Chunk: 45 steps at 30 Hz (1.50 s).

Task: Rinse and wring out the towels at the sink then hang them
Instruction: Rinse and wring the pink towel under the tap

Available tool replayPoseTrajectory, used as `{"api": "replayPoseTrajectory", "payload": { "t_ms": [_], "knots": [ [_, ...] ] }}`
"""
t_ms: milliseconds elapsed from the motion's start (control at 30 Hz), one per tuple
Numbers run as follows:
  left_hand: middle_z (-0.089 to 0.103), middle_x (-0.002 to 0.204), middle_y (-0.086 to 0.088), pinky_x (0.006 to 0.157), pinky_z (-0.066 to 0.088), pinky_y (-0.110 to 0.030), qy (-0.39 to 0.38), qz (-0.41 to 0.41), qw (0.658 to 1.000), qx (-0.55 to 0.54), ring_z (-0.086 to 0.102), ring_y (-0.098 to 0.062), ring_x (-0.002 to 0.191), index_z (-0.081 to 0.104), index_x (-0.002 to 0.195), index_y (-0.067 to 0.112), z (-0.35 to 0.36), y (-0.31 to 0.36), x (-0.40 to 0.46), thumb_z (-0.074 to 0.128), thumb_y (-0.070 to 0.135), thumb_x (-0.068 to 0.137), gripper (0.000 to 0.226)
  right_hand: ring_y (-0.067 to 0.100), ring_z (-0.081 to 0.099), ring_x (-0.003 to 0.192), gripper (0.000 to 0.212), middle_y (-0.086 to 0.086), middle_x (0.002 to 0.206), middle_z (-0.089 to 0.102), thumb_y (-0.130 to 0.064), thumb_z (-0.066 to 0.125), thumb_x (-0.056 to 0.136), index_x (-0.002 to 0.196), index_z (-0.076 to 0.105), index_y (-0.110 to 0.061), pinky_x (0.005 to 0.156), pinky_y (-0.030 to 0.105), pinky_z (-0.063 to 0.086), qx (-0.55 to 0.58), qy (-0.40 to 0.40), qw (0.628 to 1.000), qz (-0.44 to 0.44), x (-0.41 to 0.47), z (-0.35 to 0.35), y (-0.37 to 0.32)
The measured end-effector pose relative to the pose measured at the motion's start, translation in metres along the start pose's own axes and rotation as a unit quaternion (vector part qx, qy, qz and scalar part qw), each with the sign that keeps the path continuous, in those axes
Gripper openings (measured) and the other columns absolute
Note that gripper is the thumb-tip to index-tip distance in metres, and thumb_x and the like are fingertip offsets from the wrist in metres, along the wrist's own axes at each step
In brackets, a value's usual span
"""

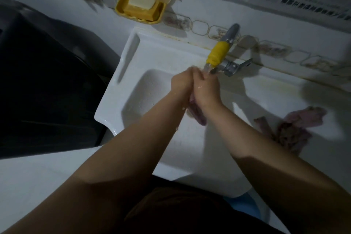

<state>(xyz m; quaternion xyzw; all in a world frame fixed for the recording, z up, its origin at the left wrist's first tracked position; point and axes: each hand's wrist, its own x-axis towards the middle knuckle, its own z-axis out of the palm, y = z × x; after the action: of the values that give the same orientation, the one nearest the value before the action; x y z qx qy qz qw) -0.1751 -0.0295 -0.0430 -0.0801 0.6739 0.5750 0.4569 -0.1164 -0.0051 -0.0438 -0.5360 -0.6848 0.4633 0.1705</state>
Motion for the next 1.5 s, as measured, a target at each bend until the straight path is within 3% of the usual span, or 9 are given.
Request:
{"api": "replayPoseTrajectory", "payload": {
  "t_ms": [67,200,533,667,800,1000,1167,1300,1500],
  "knots": [
    [0.065,0.111,-0.012,0.086,0.047,-0.033,0.008,-0.011,0.999,0.038,0.061,-0.029,0.106,0.059,0.113,0.005,0.001,-0.005,0.000,0.050,0.021,0.096,0.025,0.028,0.063,0.077,0.046,0.014,0.080,0.067,-0.041,0.040,0.097,0.074,0.064,-0.009,0.071,0.036,0.047,-0.046,-0.008,0.999,-0.005,-0.003,0.002,0.001],
    [0.052,0.049,-0.006,0.044,0.042,-0.021,-0.023,-0.074,0.996,-0.049,0.052,-0.019,0.042,0.053,0.068,0.010,0.009,-0.008,-0.017,0.052,0.020,0.091,0.025,0.028,0.058,0.073,0.046,0.018,0.070,0.057,-0.035,0.048,0.095,0.057,0.049,-0.009,0.065,0.035,0.040,-0.034,0.013,0.999,0.032,0.028,-0.013,0.005],
    [0.045,0.040,-0.003,0.044,0.038,-0.016,-0.074,-0.066,0.994,0.043,0.044,-0.016,0.037,0.047,0.058,0.013,-0.041,0.022,0.001,0.061,0.047,0.089,0.048,0.014,0.049,0.060,0.047,0.000,0.090,0.053,-0.055,0.036,0.095,0.127,0.039,-0.021,0.051,0.024,0.037,-0.062,-0.240,0.960,0.131,0.023,-0.046,0.015],
    [0.054,0.064,-0.012,0.039,0.038,-0.020,-0.129,-0.034,0.988,0.078,0.044,-0.016,0.041,0.051,0.094,0.012,-0.057,0.033,0.010,0.070,0.020,0.087,0.022,0.004,0.049,0.067,0.021,-0.008,0.081,0.053,-0.027,0.071,0.084,0.092,0.052,-0.021,0.060,0.023,0.039,-0.095,-0.358,0.928,-0.035,0.006,-0.054,0.032],
    [0.056,0.108,-0.019,0.044,0.042,-0.024,-0.182,-0.008,0.973,0.143,0.051,-0.014,0.058,0.029,0.141,0.025,-0.063,0.033,0.015,0.064,-0.011,0.081,0.079,0.018,0.058,0.077,0.024,0.005,0.081,0.061,-0.031,0.068,0.085,0.081,0.067,-0.007,0.069,0.028,0.048,-0.051,-0.295,0.954,-0.009,0.023,-0.058,0.042],
    [0.051,0.086,-0.003,0.058,0.039,-0.027,-0.282,0.043,0.878,0.386,0.041,-0.013,0.071,0.060,0.098,0.019,-0.069,0.030,0.014,0.068,0.027,0.087,0.016,0.014,0.070,0.083,0.018,0.002,0.085,0.074,-0.023,0.051,0.096,0.086,0.064,-0.016,0.073,0.033,0.057,0.236,-0.310,0.915,0.103,0.028,-0.064,0.025],
    [0.057,0.091,-0.007,0.072,0.057,-0.037,-0.242,0.049,0.939,0.239,0.054,-0.015,0.085,0.062,0.098,0.013,-0.068,0.023,0.015,0.047,0.035,0.099,0.028,0.015,0.066,0.070,0.028,0.002,0.075,0.070,-0.023,0.046,0.099,0.079,0.064,-0.019,0.057,0.026,0.055,0.293,-0.298,0.897,0.143,0.031,-0.058,0.024],
    [0.063,0.092,-0.018,0.077,0.058,-0.040,-0.202,0.065,0.967,0.141,0.065,-0.025,0.084,0.061,0.096,0.008,-0.065,0.017,0.013,0.039,0.029,0.103,0.032,0.018,0.064,0.087,0.015,0.004,0.086,0.068,-0.002,0.058,0.087,0.084,0.067,-0.013,0.089,0.037,0.051,0.304,-0.342,0.883,0.103,0.031,-0.062,0.027],
    [0.053,0.074,-0.012,0.052,0.052,-0.023,-0.286,0.085,0.911,0.286,0.053,-0.017,0.059,0.055,0.086,0.013,-0.070,0.014,0.006,0.049,0.017,0.099,0.015,0.016,0.067,0.076,0.031,0.002,0.076,0.071,-0.002,0.047,0.091,0.070,0.066,-0.015,0.072,0.031,0.052,0.354,-0.289,0.882,0.113,0.041,-0.067,0.024]
  ]
}}
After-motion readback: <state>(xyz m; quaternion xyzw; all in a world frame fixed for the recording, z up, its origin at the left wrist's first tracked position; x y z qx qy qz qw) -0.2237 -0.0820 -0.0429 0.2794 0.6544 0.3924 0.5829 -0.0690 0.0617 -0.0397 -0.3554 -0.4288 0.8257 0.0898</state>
